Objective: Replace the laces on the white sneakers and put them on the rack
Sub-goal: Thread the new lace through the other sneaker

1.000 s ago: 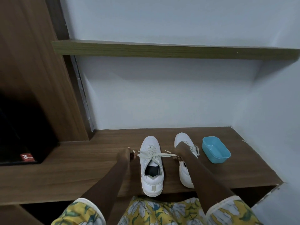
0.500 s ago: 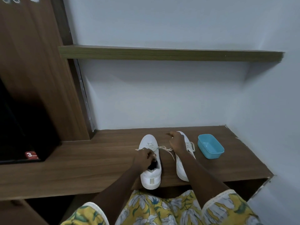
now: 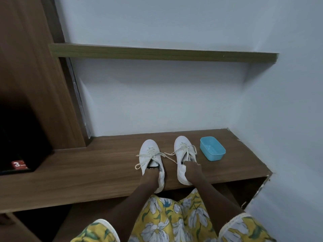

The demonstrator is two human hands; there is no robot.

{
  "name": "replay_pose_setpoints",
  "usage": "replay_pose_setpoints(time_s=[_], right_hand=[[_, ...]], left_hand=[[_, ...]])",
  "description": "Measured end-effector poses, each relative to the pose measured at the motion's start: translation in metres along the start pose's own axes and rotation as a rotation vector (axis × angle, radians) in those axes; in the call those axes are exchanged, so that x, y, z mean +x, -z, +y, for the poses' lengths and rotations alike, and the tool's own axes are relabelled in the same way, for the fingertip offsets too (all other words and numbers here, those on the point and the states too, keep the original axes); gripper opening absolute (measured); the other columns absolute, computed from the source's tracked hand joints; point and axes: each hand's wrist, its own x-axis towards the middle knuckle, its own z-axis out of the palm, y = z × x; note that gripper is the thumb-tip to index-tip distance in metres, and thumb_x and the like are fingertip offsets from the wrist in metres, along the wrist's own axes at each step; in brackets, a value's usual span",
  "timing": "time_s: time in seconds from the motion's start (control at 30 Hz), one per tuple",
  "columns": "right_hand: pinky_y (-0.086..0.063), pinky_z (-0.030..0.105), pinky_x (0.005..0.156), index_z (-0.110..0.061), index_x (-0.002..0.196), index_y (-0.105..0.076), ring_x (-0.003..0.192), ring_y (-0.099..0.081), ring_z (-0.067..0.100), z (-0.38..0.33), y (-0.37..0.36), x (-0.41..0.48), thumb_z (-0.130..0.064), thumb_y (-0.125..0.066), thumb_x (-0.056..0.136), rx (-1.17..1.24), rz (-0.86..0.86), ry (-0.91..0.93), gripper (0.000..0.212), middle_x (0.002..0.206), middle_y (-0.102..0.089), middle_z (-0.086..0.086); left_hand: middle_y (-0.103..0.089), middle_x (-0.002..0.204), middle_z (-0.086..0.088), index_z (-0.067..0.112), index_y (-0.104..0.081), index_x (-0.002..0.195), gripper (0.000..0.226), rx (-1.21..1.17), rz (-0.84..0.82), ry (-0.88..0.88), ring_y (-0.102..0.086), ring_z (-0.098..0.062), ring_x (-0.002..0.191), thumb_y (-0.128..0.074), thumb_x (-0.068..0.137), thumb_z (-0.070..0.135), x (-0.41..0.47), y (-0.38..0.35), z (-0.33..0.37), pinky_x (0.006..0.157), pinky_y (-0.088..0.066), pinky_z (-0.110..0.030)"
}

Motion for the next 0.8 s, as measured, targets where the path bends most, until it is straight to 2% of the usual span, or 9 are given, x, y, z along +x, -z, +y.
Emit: replay_pose_setpoints(time_s=[0.1, 0.27, 0.37, 0.53, 0.67, 0.8], right_hand=[[-0.038, 0.025, 0.095, -0.012, 0.128, -0.053, 0.120, -0.051, 0.021, -0.002, 0.002, -0.005, -0.012, -0.046, 0.093, 0.129, -0.013, 0.102, 0.035, 0.128, -0.057, 0.007], [-0.042, 0.033, 0.095, -0.014, 0.120, -0.057, 0.117, -0.053, 0.023, -0.005, 0.009, 0.007, -0.014, -0.046, 0.092, 0.196, 0.017, 0.039, 0.030, 0.124, -0.059, 0.007], [-0.040, 0.039, 0.102, -0.013, 0.125, -0.053, 0.123, -0.049, 0.025, -0.006, 0.015, 0.034, -0.021, -0.045, 0.094, 0.144, -0.118, 0.009, 0.033, 0.130, -0.054, 0.008], [-0.030, 0.058, 0.106, -0.005, 0.122, -0.052, 0.126, -0.045, 0.032, -0.014, 0.020, 0.085, -0.012, -0.051, 0.088, -0.012, -0.320, -0.002, 0.035, 0.131, -0.052, 0.013], [-0.023, 0.063, 0.106, -0.010, 0.126, -0.049, 0.129, -0.040, 0.030, -0.016, 0.019, 0.093, -0.012, -0.056, 0.088, -0.074, -0.382, -0.029, 0.039, 0.135, -0.047, 0.008], [-0.032, 0.057, 0.105, -0.012, 0.119, -0.054, 0.121, -0.049, 0.027, -0.012, 0.016, 0.089, -0.013, -0.053, 0.090, -0.060, -0.312, -0.009, 0.030, 0.127, -0.054, 0.007]], left_hand=[[-0.050, 0.132, -0.011, 0.008, -0.046, 0.129, 0.042, -0.015, 0.059, 0.018, -0.046, -0.025, 0.124, -0.058, 0.089, 0.013, 0.008, -0.005, 0.012, 0.100, -0.037, -0.029], [-0.049, 0.129, -0.010, 0.009, -0.050, 0.124, 0.036, -0.159, 0.153, -0.049, -0.043, -0.024, 0.123, -0.053, 0.087, 0.008, 0.035, 0.001, 0.024, 0.097, -0.038, -0.030], [-0.051, 0.119, -0.009, 0.009, -0.051, 0.112, 0.026, -0.170, 0.165, -0.113, -0.043, -0.024, 0.118, -0.048, 0.087, 0.007, 0.049, 0.004, 0.031, 0.089, -0.042, -0.034], [-0.056, 0.111, -0.008, 0.010, -0.054, 0.108, 0.028, -0.172, 0.264, -0.137, -0.047, -0.025, 0.111, -0.050, 0.088, 0.029, 0.071, 0.011, 0.034, 0.082, -0.044, -0.037], [-0.055, 0.113, -0.006, 0.012, -0.053, 0.111, 0.031, -0.135, 0.229, -0.138, -0.049, -0.024, 0.108, -0.051, 0.084, 0.027, 0.080, 0.004, 0.030, 0.076, -0.042, -0.033], [-0.051, 0.118, -0.004, 0.012, -0.050, 0.119, 0.038, -0.153, 0.161, -0.158, -0.045, -0.023, 0.111, -0.052, 0.083, 0.025, 0.081, 0.007, 0.030, 0.079, -0.039, -0.030]])
